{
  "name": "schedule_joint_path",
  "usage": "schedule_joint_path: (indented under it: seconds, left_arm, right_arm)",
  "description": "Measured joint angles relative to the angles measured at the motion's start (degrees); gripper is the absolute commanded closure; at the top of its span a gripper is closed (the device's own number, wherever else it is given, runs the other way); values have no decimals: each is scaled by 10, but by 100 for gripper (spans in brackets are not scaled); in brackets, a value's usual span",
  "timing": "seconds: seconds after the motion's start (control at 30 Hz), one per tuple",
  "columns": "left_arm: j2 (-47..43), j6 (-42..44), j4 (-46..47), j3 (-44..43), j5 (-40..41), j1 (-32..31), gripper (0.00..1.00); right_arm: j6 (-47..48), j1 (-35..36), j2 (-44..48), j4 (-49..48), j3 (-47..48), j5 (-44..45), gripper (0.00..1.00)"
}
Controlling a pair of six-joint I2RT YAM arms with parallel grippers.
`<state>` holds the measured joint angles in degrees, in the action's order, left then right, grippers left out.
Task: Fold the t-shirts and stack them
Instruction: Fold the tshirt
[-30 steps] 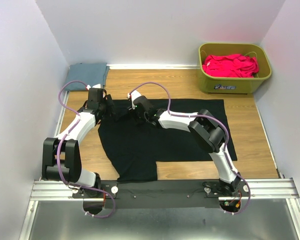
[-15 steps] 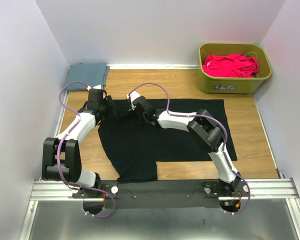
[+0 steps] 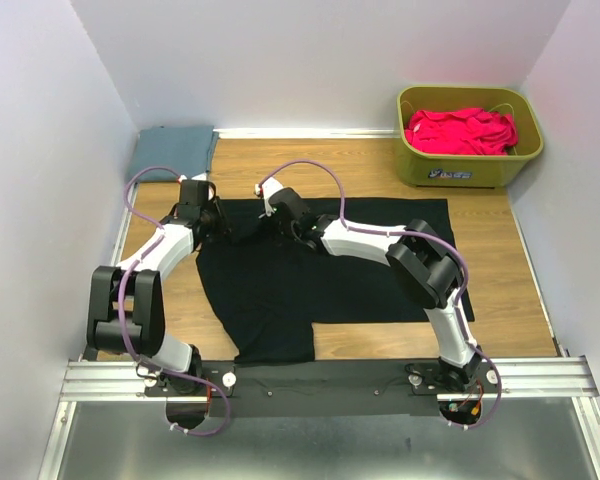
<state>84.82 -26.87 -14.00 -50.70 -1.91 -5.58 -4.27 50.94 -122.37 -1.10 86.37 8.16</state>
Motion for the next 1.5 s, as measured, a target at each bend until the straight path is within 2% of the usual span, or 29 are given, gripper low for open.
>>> schedule_joint_path:
  seconds: [0.6, 0.67, 0.8, 0.9, 0.93, 1.03, 1.07, 1.2, 1.5]
  left_arm:
    - [71, -7, 29, 1, -36, 0, 55]
    - [75, -7, 32, 1, -40, 0, 58]
    - [75, -9, 36, 0, -48, 0, 74]
    - [75, -10, 37, 1, -53, 0, 76]
    - [76, -10, 37, 1, -55, 0, 82]
    - [78, -10, 37, 1, -58, 0, 90]
    - [78, -12, 37, 1, -58, 0, 95]
    - [78, -11, 37, 1, -59, 0, 100]
    - [49, -7, 8, -2, -59, 0, 100]
  right_arm:
    - [1, 0, 0, 5, -12, -1, 99]
    - [1, 0, 0, 5, -12, -1, 99]
    - [1, 0, 0, 5, -12, -1, 99]
    - [1, 0, 0, 5, -12, -1, 99]
    - [1, 0, 0, 5, -12, -1, 99]
    - [1, 0, 0, 5, -12, -1, 99]
    - [1, 0, 0, 5, -12, -1, 99]
    - [3, 0, 0, 5, -13, -1, 99]
    - [14, 0, 30, 8, -35, -1, 95]
